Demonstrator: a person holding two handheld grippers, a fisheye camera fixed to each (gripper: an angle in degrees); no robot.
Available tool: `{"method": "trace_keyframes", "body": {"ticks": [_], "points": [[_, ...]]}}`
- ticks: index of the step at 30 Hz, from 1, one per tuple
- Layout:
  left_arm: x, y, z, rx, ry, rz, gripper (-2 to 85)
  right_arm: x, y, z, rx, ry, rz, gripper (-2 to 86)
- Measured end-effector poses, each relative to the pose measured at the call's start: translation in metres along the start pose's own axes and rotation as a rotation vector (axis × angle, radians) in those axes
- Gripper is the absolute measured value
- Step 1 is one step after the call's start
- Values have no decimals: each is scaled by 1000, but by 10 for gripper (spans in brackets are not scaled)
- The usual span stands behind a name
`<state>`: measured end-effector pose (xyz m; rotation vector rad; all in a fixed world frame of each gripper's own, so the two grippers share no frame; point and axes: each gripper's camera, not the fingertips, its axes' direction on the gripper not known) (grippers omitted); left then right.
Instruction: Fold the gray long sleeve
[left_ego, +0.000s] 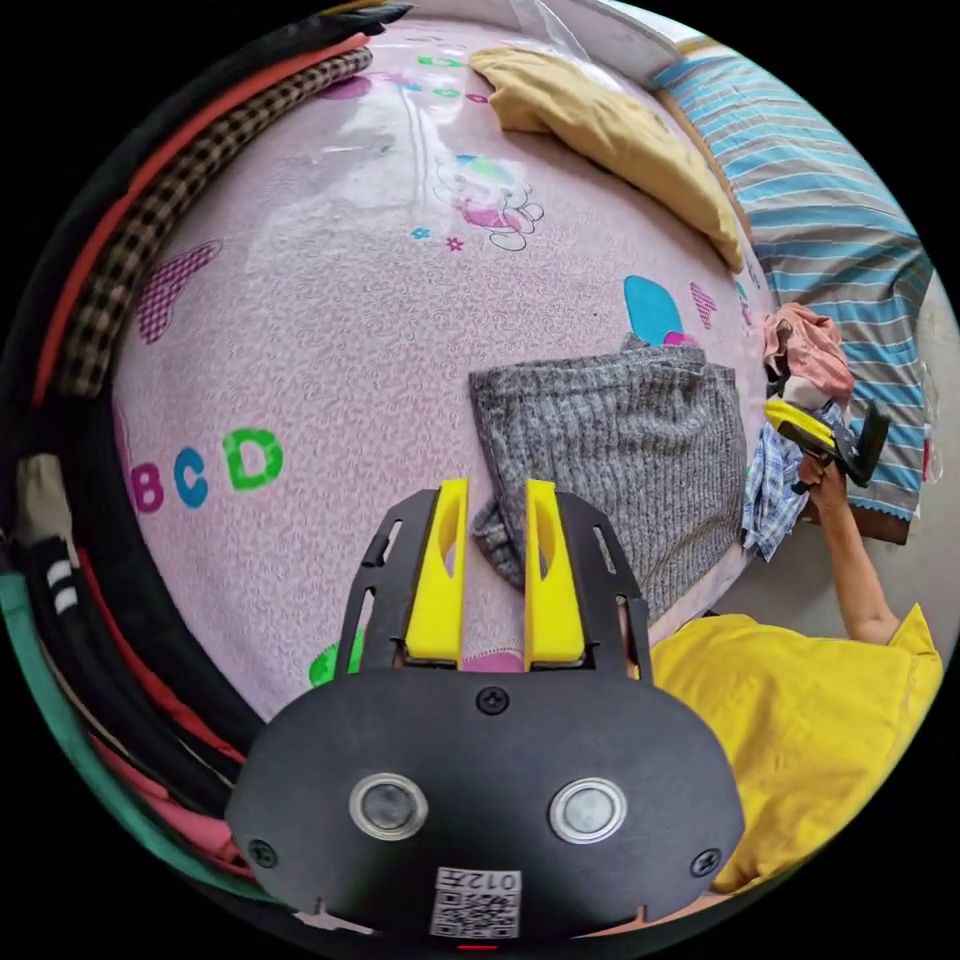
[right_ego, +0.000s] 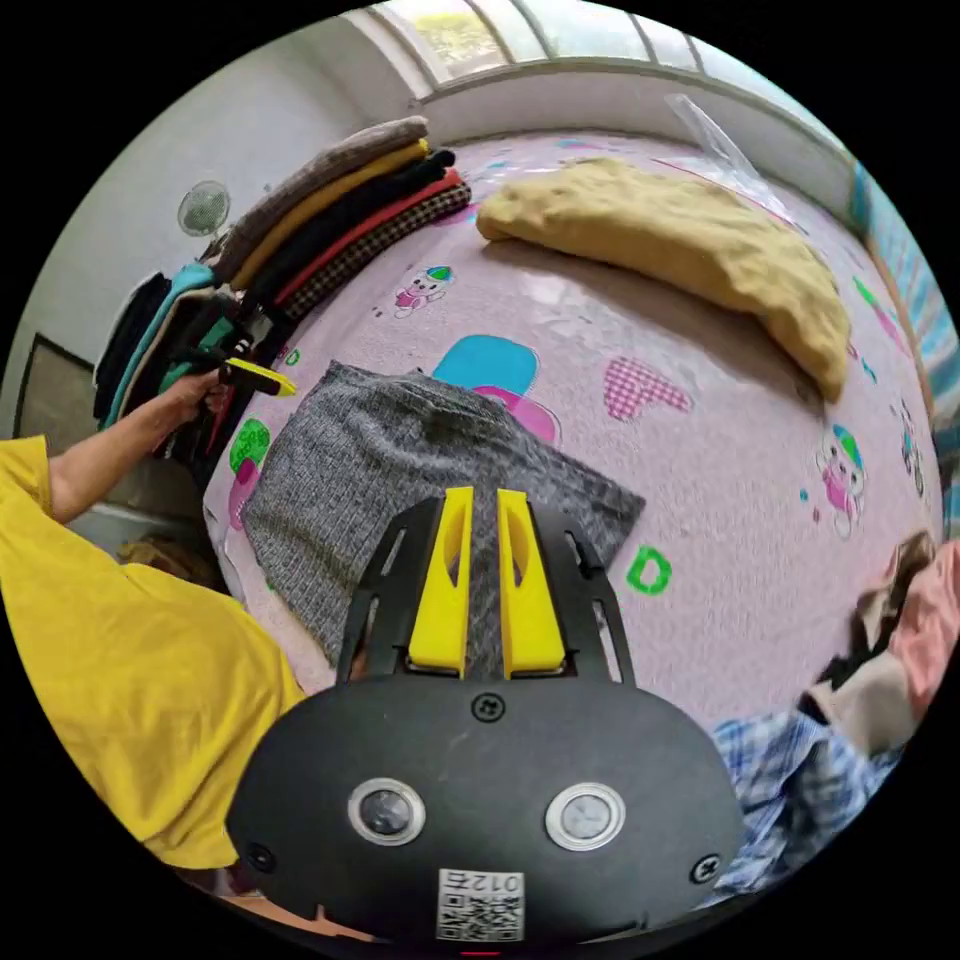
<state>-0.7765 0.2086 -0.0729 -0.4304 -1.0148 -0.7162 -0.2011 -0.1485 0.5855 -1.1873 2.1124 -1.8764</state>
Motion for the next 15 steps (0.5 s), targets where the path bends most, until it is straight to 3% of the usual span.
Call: {"method": "trace_keyframes", "body": {"ticks": [7,15], "points": [[0,-27,14,-34,71,-24,58,-94,-88,87,-164,156,-435,27],[1,-24,10,27,106,24,13,-123,-115,138,-302,164,-559,13]]}}
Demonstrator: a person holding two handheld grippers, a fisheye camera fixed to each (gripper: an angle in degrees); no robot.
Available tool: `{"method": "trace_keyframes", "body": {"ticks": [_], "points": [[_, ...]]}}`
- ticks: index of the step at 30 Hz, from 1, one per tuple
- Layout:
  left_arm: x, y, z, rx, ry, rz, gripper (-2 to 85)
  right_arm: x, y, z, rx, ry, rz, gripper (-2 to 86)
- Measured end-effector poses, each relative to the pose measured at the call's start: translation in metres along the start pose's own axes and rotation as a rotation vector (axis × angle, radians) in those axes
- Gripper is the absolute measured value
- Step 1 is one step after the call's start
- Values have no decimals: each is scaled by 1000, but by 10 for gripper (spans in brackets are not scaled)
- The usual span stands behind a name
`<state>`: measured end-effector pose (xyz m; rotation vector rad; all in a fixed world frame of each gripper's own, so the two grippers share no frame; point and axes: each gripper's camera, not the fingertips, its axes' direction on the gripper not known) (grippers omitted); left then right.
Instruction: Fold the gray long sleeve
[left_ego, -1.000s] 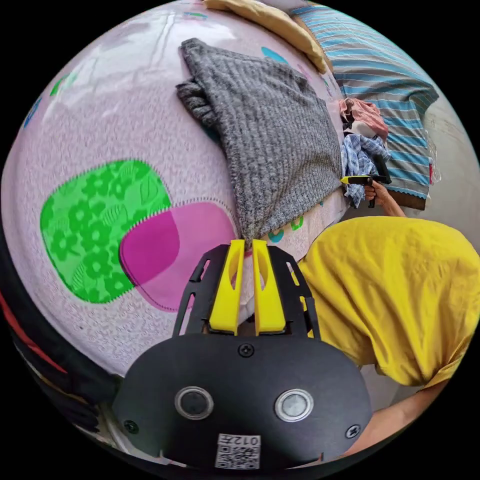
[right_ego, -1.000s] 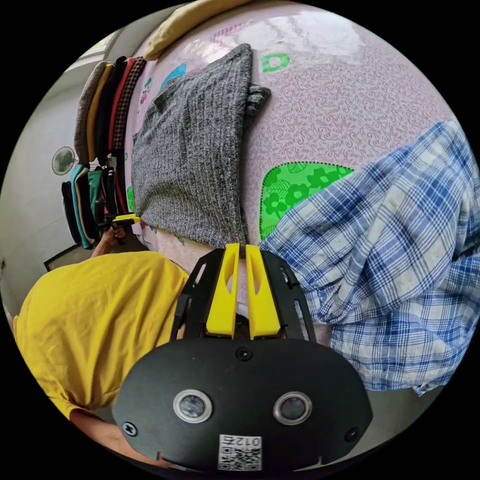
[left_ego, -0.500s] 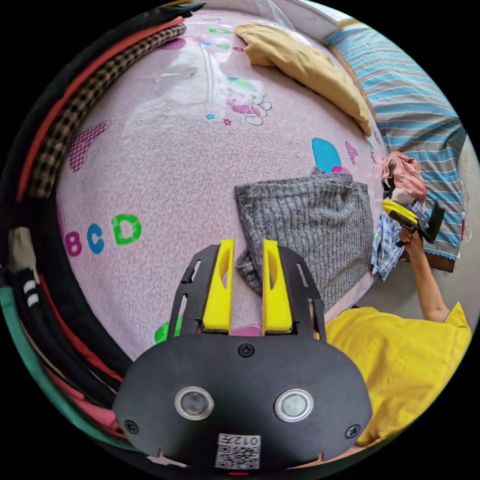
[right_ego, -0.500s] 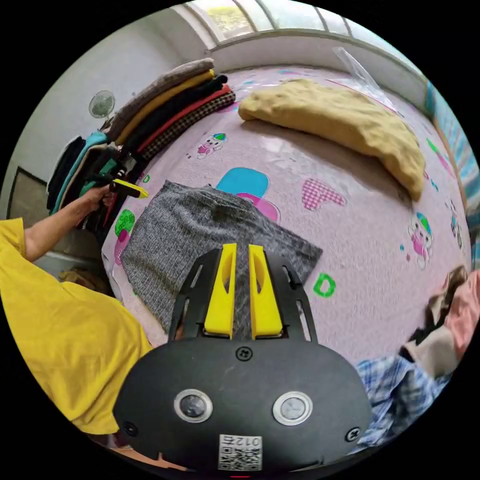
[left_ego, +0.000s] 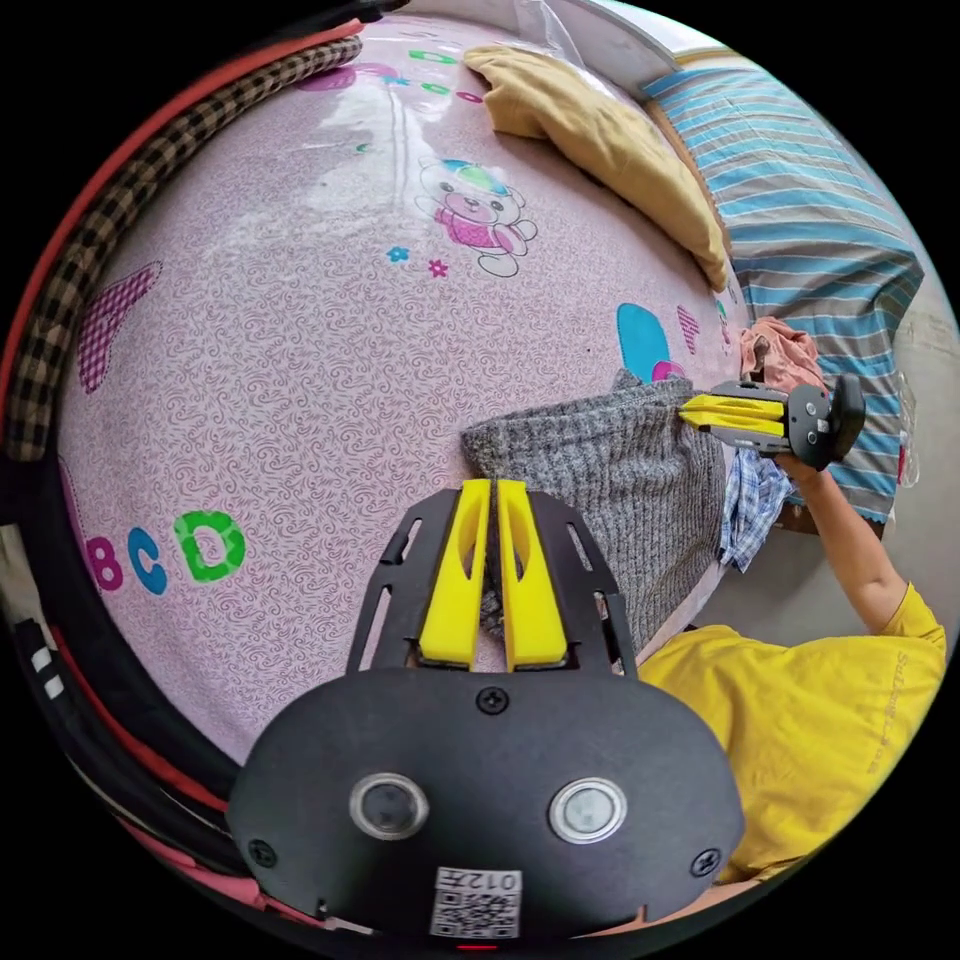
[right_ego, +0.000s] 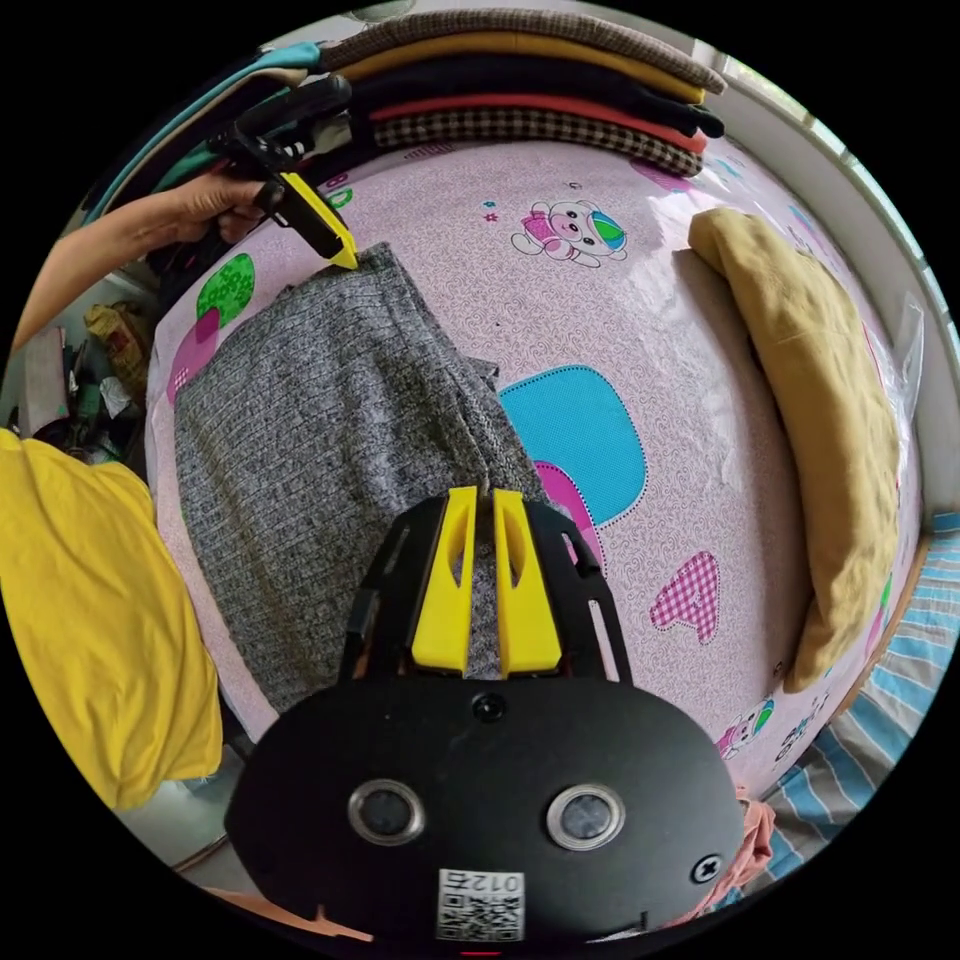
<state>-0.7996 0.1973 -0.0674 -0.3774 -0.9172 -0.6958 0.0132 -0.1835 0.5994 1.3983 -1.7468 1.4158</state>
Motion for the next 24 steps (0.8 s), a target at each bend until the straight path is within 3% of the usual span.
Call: {"method": "trace_keyframes", "body": {"ticks": [3,7,12,15,19,24], "points": [[7,6,-9,19,22,57,8,0,-11,-7,-9,-5,-16,7],[5,30,-44,178,24,34,5,20,-20,-27,90,-31,76,7],[-24,30,-18,87,146,-88,4,33,-40,20,-33,-49,155,19],[-29,35,-15,109,98,-138,4,35,-41,18,-18,-17,190,41],[-28,58,-42,242,56,-202,4,71,2,-26,126,-105,400,52],[19,77,-48,264,52,-43,5,90,109,-58,302,-220,690,32]]}}
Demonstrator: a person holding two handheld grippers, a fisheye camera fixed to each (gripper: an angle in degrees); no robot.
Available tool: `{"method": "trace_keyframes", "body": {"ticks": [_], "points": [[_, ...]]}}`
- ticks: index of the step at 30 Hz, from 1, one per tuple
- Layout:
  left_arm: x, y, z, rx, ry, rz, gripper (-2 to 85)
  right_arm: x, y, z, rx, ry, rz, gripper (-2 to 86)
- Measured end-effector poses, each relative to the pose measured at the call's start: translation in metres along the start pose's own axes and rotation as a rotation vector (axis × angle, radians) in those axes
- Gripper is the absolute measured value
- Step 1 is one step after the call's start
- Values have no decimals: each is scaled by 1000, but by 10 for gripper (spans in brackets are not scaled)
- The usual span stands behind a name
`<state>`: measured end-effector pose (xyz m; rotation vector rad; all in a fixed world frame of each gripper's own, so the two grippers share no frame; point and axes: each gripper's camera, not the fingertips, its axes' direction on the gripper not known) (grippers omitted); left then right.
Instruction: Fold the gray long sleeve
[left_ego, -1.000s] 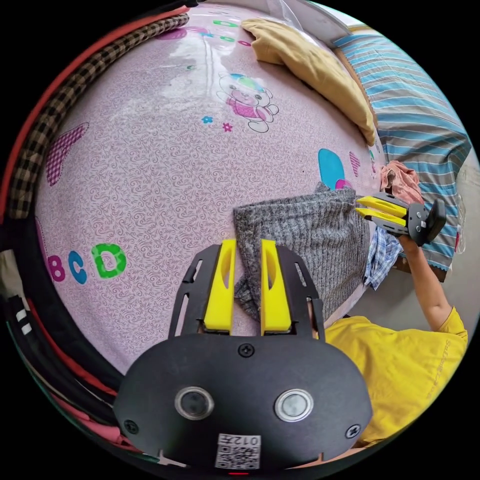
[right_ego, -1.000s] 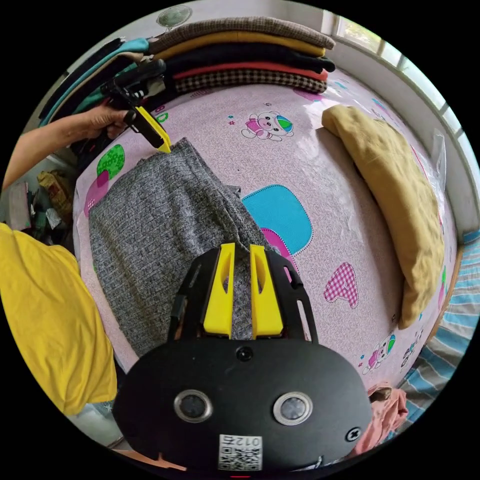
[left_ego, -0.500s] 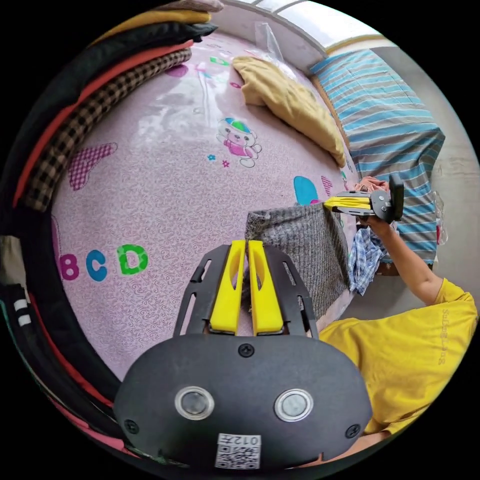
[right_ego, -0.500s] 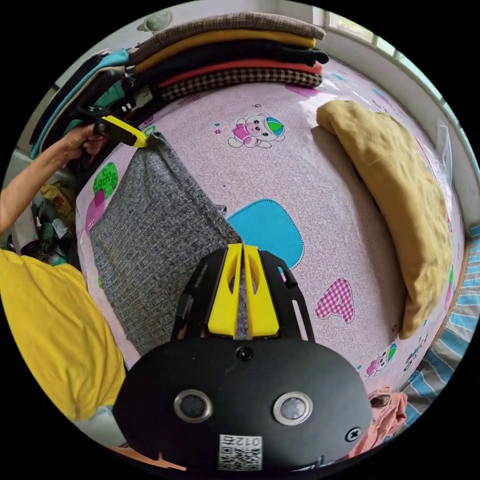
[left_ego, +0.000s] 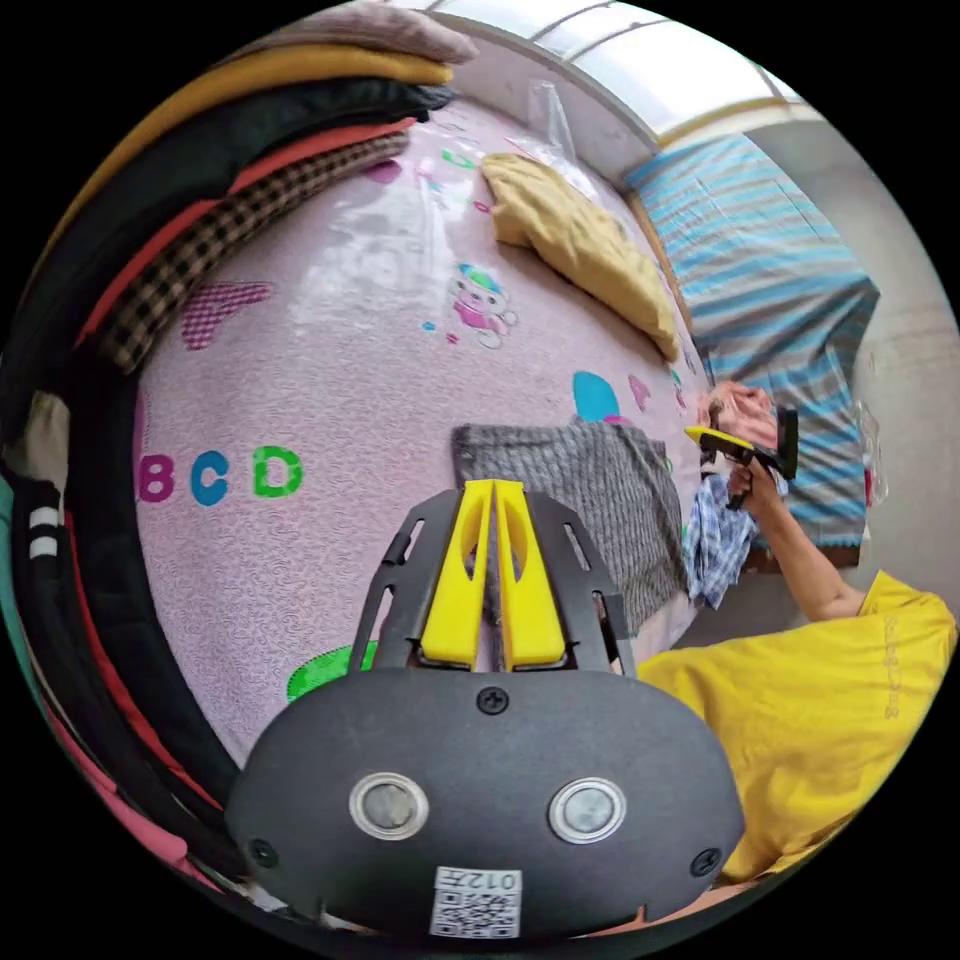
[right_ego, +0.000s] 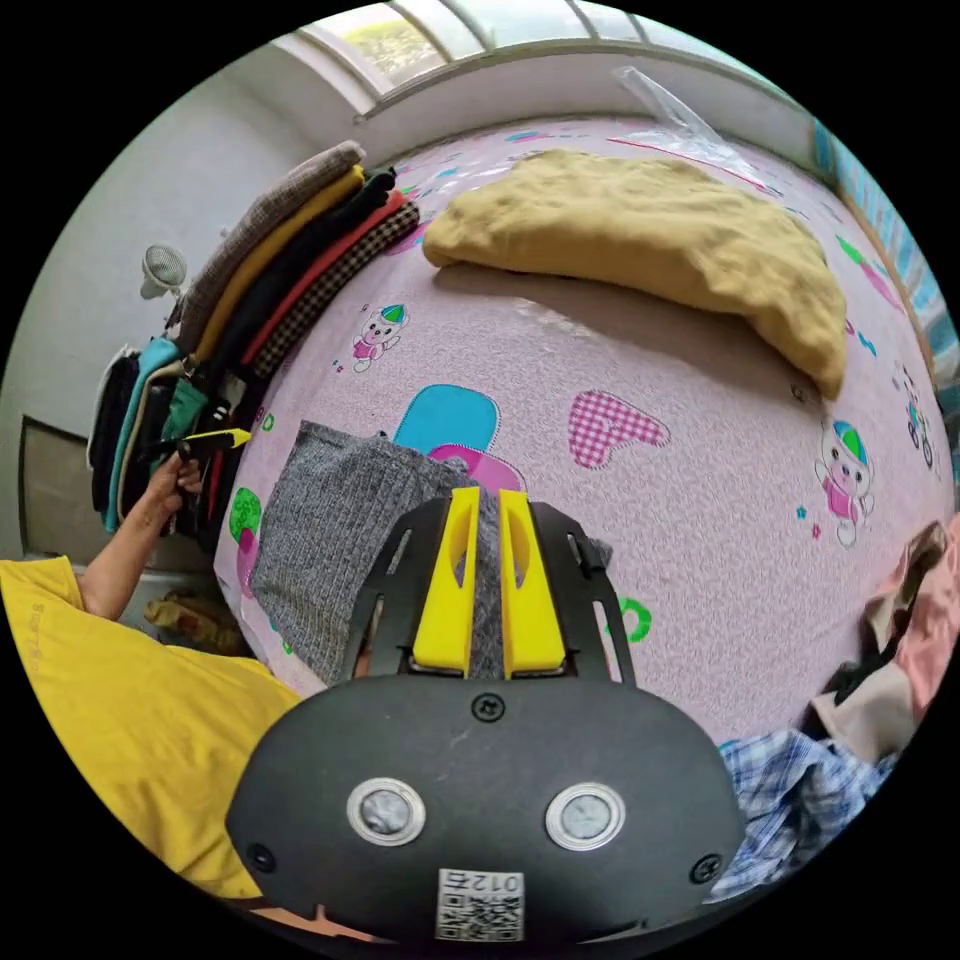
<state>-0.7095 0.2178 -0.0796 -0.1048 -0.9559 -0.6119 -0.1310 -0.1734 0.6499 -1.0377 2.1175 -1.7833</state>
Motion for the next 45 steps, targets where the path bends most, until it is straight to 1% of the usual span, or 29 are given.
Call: {"method": "trace_keyframes", "body": {"ticks": [2,3,4,6,7,8,10,12,15,17,19,21,22,24,25,30,32,33,35,37,39,41,42,44,45], "points": [[31,7,26,-130,5,115,6,16,37,-4,-12,3,76,30],[37,9,34,-165,-4,141,6,18,45,-2,-26,11,88,30],[47,12,49,-219,-49,172,6,22,56,3,-49,44,119,30],[54,17,65,-261,-141,168,6,28,67,5,-37,106,179,30],[55,18,72,-276,-180,153,5,34,70,1,4,143,236,31],[54,19,77,-280,-199,141,5,42,71,-3,42,168,299,32],[52,19,83,-296,-207,118,5,51,68,-6,68,152,343,37],[50,19,90,-323,-200,109,5,53,60,-4,53,152,319,40],[45,19,92,-324,-164,75,5,48,46,7,-28,219,239,32],[41,19,93,-326,-137,59,5,47,39,16,-120,307,183,14],[38,20,94,-325,-120,51,5,48,38,10,-115,386,164,8],[36,22,95,-320,-106,47,5,57,40,-4,-66,366,196,5],[35,23,95,-315,-97,44,5,69,44,-11,-51,347,255,4],[32,23,96,-313,-80,34,5,85,49,-14,-58,317,317,4],[31,24,97,-316,-70,31,5,89,52,-15,-65,279,316,4],[29,23,99,-335,-58,43,7,86,70,-53,46,260,331,8],[34,24,92,-323,-100,60,8,71,89,-80,128,183,291,7],[36,24,88,-308,-118,66,8,66,94,-84,131,161,269,7],[51,30,69,-248,-159,120,9,43,117,-95,113,131,184,6],[62,36,61,-228,-170,162,10,30,136,-97,83,128,149,6],[70,45,63,-253,-169,193,13,26,154,-92,36,133,142,6],[72,57,78,-329,-215,221,21,31,171,-85,-12,139,169,5],[70,60,83,-346,-238,218,25,33,174,-83,-29,150,171,5],[56,69,101,-410,-303,178,19,49,183,-70,-130,214,191,2],[51,70,103,-420,-296,165,17,52,185,-70,-128,213,184,2]]}}
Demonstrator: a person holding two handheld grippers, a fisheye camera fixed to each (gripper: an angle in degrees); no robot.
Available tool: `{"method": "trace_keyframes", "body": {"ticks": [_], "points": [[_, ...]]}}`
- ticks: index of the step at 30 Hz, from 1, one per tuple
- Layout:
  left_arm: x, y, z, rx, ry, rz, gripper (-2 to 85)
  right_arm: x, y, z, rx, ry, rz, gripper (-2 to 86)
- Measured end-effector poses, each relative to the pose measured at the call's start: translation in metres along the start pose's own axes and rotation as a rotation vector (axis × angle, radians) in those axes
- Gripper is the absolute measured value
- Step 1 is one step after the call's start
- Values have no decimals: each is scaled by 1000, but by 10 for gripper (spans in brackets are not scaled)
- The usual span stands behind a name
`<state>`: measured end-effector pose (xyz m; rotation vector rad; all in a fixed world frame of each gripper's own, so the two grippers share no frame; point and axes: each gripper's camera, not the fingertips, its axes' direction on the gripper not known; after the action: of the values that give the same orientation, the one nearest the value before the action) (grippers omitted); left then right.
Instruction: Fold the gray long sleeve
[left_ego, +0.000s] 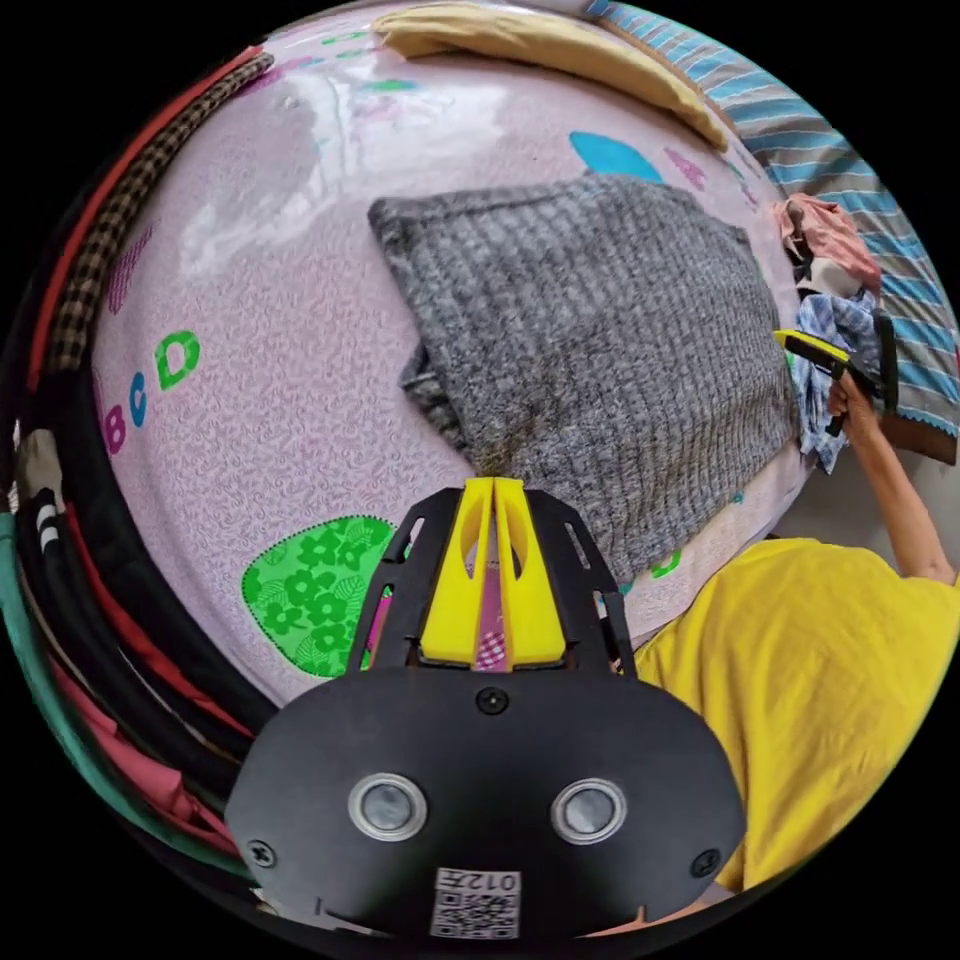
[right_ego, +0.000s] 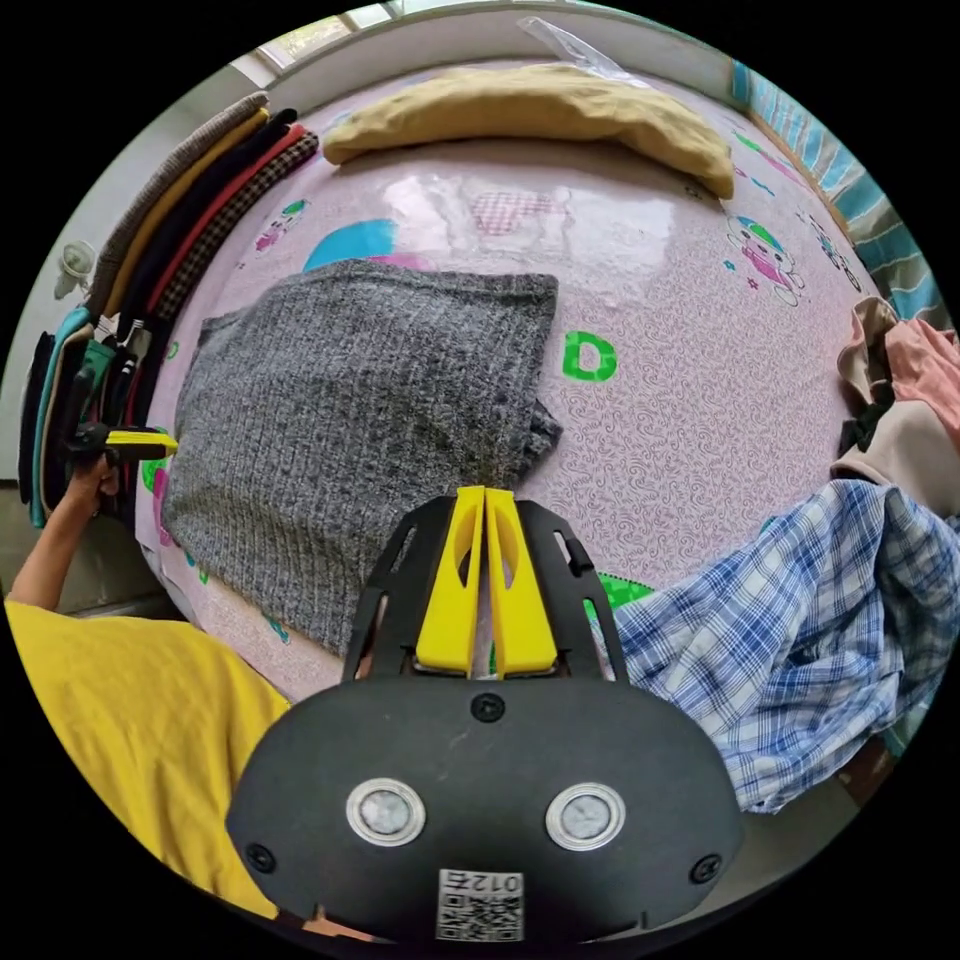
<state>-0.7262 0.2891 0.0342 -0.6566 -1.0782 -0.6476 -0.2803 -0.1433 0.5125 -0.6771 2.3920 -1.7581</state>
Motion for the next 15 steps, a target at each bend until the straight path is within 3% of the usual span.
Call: {"method": "trace_keyframes", "body": {"ticks": [4,9,12,15], "points": [[-25,9,-5,74,125,-107,9,27,5,-20,32,8,76,4],[-6,22,-30,179,70,-48,6,18,31,-54,67,-57,-41,5],[12,19,-20,143,85,47,6,17,51,-49,12,-104,-87,4],[5,14,3,53,20,20,7,33,65,-30,-61,2,-64,3]]}}
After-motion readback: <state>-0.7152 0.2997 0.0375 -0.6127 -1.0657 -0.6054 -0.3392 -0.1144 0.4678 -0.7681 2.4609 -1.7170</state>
